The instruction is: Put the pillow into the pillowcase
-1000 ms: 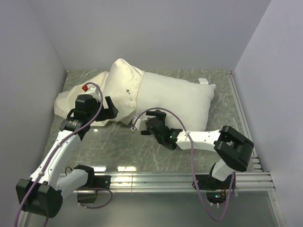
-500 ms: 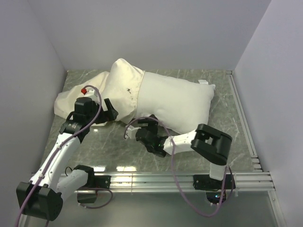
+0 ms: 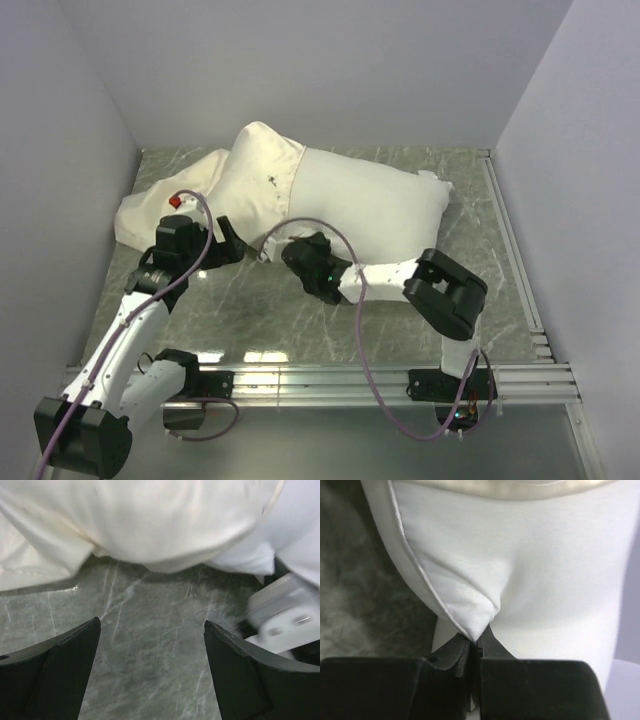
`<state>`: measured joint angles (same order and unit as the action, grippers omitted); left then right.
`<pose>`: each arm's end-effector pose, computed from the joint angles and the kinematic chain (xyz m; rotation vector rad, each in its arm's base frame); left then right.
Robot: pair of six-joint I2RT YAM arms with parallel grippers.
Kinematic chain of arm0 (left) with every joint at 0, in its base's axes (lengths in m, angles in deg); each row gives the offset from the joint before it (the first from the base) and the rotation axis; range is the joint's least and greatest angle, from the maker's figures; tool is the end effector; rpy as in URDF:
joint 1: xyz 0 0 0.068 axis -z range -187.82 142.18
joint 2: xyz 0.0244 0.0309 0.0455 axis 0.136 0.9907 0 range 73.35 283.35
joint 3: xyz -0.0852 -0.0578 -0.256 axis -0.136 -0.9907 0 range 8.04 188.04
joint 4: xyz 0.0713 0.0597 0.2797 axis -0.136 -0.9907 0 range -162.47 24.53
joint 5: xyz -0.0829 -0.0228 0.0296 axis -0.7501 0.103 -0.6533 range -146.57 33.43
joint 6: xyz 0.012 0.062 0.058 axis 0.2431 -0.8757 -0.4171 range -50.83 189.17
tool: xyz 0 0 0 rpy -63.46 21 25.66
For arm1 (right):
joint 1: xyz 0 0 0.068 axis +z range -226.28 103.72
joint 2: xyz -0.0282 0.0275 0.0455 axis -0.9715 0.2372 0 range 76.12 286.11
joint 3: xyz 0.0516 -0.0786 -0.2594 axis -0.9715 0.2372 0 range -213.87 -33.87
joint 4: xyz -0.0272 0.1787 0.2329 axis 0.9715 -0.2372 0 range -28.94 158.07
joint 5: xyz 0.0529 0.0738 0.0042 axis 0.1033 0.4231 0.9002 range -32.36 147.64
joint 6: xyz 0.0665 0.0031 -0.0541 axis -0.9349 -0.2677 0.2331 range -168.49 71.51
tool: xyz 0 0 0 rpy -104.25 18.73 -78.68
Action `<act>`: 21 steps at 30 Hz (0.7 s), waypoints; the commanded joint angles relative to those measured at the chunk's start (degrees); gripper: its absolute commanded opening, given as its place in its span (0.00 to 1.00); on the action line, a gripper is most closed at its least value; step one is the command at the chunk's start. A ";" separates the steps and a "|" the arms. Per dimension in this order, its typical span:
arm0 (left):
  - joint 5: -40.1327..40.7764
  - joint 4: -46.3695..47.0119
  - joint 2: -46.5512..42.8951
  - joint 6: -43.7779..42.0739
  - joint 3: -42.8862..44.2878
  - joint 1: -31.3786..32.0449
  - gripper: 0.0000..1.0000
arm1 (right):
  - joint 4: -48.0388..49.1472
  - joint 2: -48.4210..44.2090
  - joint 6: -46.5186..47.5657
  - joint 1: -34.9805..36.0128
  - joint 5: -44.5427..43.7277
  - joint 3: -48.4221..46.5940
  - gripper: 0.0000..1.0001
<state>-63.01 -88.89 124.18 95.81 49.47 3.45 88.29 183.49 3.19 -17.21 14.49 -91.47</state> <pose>0.2561 -0.0596 0.2533 -0.2253 2.1707 -0.5023 0.2700 0.3500 0.1295 -1.3520 1.4805 -0.6976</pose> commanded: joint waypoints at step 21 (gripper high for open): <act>3.36 35.71 12.80 -18.10 1.28 4.02 0.71 | -47.12 -4.98 -32.60 -15.30 33.92 -45.66 0.00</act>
<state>-59.31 -63.12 136.27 82.43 47.57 5.72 41.24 178.64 -26.38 -31.72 45.15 -131.41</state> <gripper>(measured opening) 0.716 0.038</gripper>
